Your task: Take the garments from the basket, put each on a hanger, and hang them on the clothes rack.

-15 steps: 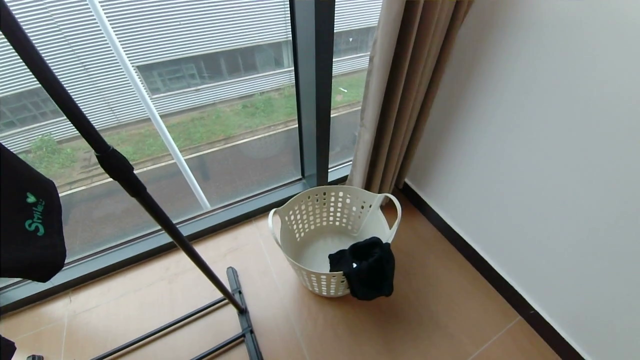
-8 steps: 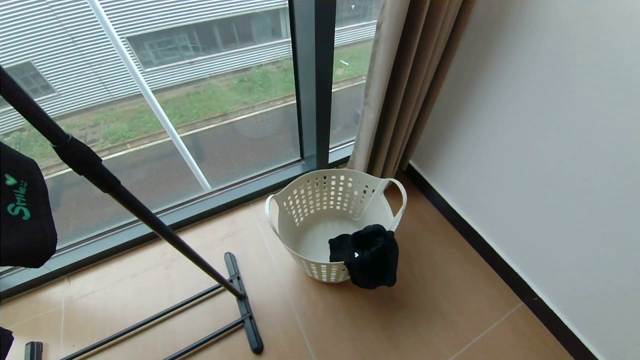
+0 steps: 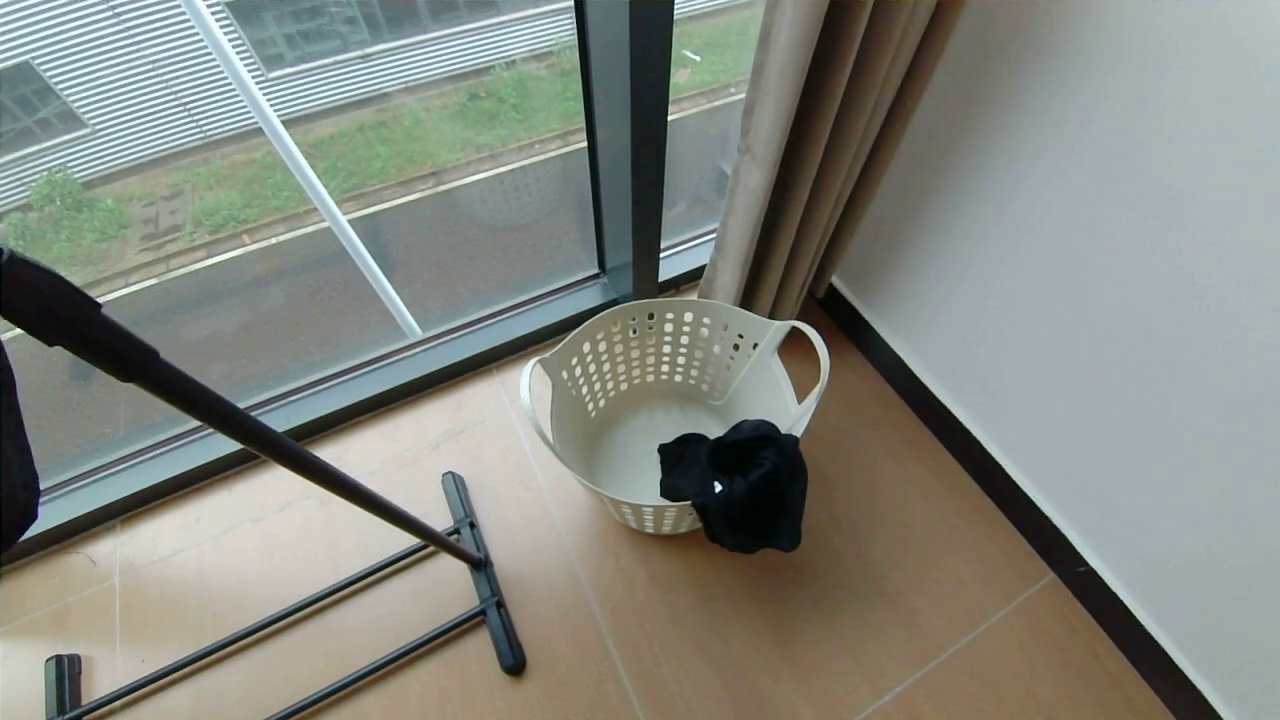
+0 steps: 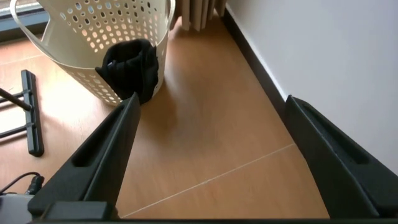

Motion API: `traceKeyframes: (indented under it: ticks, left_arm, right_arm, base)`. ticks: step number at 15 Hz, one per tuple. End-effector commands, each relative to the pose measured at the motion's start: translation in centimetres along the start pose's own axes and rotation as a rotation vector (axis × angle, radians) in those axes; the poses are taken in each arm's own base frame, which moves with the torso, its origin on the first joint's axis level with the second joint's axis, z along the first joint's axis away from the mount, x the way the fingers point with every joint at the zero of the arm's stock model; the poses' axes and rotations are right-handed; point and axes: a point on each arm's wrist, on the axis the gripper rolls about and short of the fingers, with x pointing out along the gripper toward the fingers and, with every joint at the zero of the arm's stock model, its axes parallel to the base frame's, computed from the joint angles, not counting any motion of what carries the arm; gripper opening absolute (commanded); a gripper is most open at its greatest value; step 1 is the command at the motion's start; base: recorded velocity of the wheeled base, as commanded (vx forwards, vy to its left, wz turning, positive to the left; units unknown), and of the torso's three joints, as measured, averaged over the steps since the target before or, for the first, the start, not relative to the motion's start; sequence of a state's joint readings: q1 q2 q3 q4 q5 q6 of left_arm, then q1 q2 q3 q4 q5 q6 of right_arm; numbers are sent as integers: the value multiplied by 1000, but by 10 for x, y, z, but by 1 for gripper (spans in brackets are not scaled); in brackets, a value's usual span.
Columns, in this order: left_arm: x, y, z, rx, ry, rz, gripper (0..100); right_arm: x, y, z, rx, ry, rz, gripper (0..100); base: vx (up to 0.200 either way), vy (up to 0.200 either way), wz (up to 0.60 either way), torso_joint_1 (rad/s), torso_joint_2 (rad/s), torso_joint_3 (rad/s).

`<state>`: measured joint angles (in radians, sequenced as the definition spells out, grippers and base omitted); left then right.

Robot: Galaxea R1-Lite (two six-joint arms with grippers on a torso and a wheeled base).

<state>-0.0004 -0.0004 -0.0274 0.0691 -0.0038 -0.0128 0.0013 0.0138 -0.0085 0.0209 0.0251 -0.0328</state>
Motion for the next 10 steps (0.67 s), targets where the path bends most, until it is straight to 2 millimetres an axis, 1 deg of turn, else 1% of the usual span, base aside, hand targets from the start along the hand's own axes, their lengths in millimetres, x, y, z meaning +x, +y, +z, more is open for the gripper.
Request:
traceKeyframes:
  ticks: [1, 4, 5, 7, 8, 10]
  left_arm:
    - [0, 0, 0, -1, 0, 0, 100]
    - [0, 0, 0, 0, 0, 1, 100]
    - [0, 0, 0, 0, 0, 0, 100]
    - [0, 0, 0, 0, 0, 0, 100]
    - [0, 0, 0, -3, 0, 3, 100]
    - [0, 0, 0, -1, 0, 3, 100]
  right_arm:
    - [1, 0, 0, -1, 9, 0, 100]
    - [2, 0, 1, -1, 21, 11, 100]
    - [3, 0, 1, -1, 45, 17, 100]
    - [11, -1, 3, 1, 147, 18, 100]
    - [25, 0, 9, -2, 276, 58, 100]
    - [47, 1, 31, -8, 324, 127, 100]
  base:
    - [0, 0, 0, 2, 2, -207]
    - [0, 0, 0, -1, 4, -160]
    - [0, 0, 0, 0, 0, 0]
    - [0, 0, 0, 0, 0, 0]
    - [0, 0, 0, 0, 0, 0]
    - [0, 0, 0, 0, 0, 0]
